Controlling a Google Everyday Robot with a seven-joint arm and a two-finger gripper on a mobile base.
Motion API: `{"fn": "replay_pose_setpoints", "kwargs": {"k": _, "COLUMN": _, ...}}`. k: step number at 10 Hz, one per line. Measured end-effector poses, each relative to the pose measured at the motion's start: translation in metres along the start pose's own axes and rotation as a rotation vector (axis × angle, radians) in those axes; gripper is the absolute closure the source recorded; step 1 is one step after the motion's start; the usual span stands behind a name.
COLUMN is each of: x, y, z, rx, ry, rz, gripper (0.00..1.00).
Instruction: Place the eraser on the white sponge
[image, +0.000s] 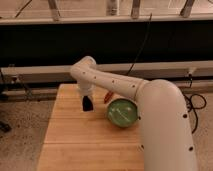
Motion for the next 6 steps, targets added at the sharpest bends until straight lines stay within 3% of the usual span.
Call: {"fn": "replay_pose_setpoints", "kwargs": {"k": 6, "x": 0.002, "y": 0.129, "z": -0.037, "rx": -0.036, "ry": 0.004, "rz": 0.247, "gripper": 1.0}}
